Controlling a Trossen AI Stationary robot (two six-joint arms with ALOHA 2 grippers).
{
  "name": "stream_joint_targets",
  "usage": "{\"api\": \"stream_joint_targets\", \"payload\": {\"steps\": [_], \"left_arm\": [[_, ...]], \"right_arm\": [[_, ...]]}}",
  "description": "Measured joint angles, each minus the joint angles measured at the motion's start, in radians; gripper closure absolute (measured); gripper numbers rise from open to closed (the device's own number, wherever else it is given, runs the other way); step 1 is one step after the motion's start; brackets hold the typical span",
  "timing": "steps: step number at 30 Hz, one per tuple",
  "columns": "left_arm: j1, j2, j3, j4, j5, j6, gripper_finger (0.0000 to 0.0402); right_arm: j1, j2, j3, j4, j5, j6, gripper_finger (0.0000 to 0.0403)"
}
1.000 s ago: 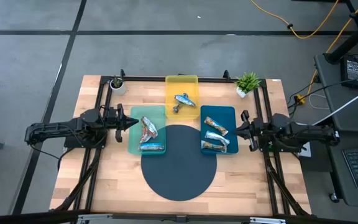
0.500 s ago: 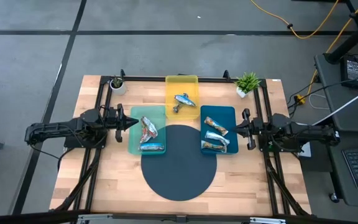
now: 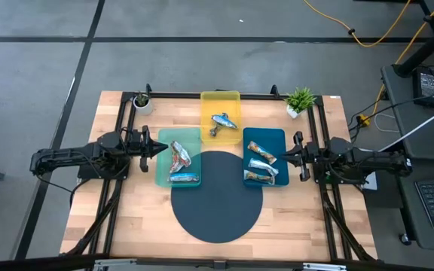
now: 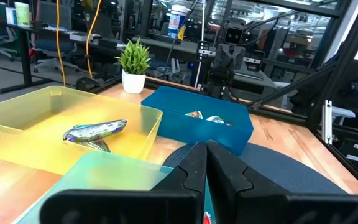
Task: Pick and place Granola Bars by type
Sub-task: Return to Home Position
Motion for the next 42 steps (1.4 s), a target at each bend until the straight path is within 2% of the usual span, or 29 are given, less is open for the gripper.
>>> {"api": "stream_joint_targets", "payload": {"steps": [42], "left_arm": [[0.000,0.000,0.000,0.000,0.000,0.000,0.0397]], "right_arm": [[0.000,0.000,0.000,0.000,0.000,0.000,0.0390]]}}
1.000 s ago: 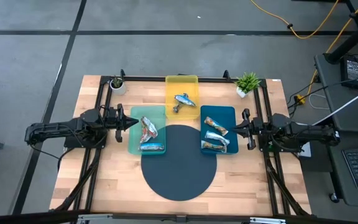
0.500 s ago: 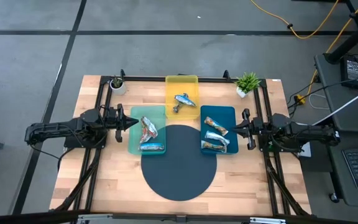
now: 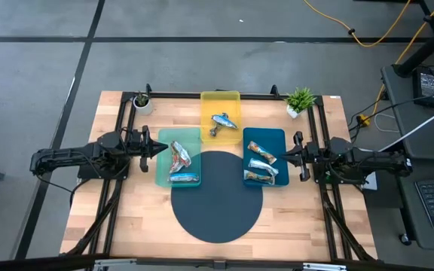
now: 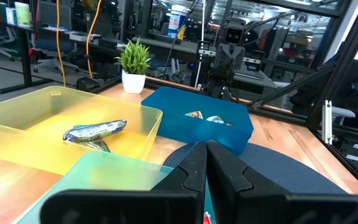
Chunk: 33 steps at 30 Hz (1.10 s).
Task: Pick and place Granola Bars by type
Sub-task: Return to Home Position
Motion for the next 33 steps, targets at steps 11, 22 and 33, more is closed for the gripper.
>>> {"api": "stream_joint_targets", "payload": {"steps": [11,22,33], "left_arm": [[0.000,0.000,0.000,0.000,0.000,0.000,0.0396],[0.000,0.000,0.000,0.000,0.000,0.000,0.0398],[0.000,0.000,0.000,0.000,0.000,0.000,0.0399]], "right_arm": [[0.000,0.000,0.000,0.000,0.000,0.000,0.0388],[0.000,0.000,0.000,0.000,0.000,0.000,0.0391],[0.000,0.000,0.000,0.000,0.000,0.000,0.0381]]}}
